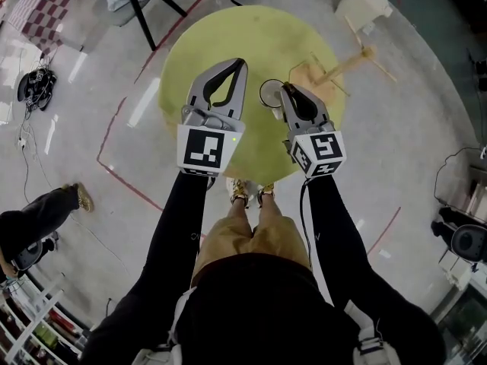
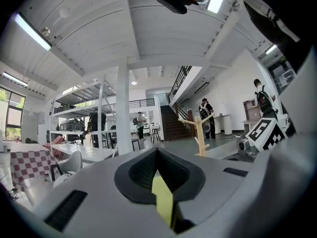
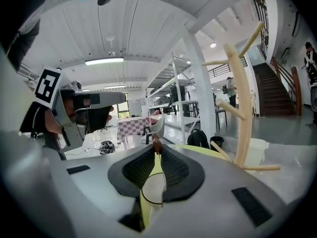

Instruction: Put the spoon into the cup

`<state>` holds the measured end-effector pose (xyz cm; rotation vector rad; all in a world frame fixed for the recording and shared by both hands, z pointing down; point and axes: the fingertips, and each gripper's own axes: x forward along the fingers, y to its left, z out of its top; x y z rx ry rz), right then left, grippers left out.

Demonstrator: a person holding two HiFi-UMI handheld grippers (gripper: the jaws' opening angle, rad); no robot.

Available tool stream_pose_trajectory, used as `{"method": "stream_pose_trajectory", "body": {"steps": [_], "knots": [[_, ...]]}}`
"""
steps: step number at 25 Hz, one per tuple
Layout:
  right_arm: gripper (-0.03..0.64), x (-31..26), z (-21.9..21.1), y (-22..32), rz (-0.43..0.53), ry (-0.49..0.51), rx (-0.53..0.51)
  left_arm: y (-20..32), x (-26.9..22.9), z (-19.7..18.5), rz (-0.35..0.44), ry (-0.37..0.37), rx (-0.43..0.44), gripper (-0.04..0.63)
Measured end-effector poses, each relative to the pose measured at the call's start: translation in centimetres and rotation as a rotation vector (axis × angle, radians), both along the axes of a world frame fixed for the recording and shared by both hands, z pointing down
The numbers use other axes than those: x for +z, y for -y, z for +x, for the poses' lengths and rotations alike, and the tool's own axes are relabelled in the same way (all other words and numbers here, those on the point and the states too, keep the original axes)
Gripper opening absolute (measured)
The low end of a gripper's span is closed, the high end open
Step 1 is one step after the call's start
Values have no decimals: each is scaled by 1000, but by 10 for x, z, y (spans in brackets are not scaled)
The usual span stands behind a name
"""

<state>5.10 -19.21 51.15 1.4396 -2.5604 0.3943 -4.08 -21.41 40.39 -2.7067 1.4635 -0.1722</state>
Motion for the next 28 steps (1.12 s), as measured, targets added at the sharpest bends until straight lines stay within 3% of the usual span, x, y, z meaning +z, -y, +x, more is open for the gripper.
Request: {"method": "stream_pose_trajectory", "body": {"steps": [28], "knots": [[57,67,19,-23,-141,-80,12,-17,47,23,-86,-24,24,15]]}}
